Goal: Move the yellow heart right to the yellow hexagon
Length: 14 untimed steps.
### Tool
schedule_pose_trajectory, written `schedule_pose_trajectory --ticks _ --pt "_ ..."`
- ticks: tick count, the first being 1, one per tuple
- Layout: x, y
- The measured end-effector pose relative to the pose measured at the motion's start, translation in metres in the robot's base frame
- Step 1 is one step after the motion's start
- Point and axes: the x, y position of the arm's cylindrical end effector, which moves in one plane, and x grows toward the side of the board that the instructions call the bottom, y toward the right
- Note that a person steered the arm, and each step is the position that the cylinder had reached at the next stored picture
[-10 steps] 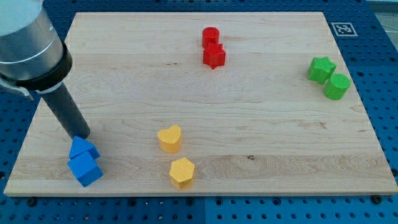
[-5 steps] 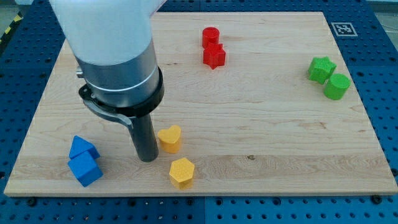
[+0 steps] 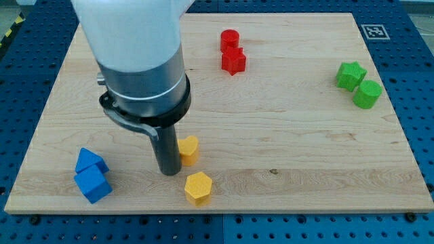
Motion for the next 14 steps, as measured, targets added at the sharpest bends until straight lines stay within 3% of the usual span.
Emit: schedule_pose_trajectory --ticks 1,3,4,6,7,8,10,12,13,14 --pt "-0.014 0.003" --pt "-0.012 0.092" --pt "-0.006 0.109" --pt "-0.018 0.019" --pt "-0.053 0.012" --pt "-0.062 0.031" --pt "-0.025 0.07" --pt "-0.073 0.065" --pt "-0.076 0.097" --pt "-0.051 0.121"
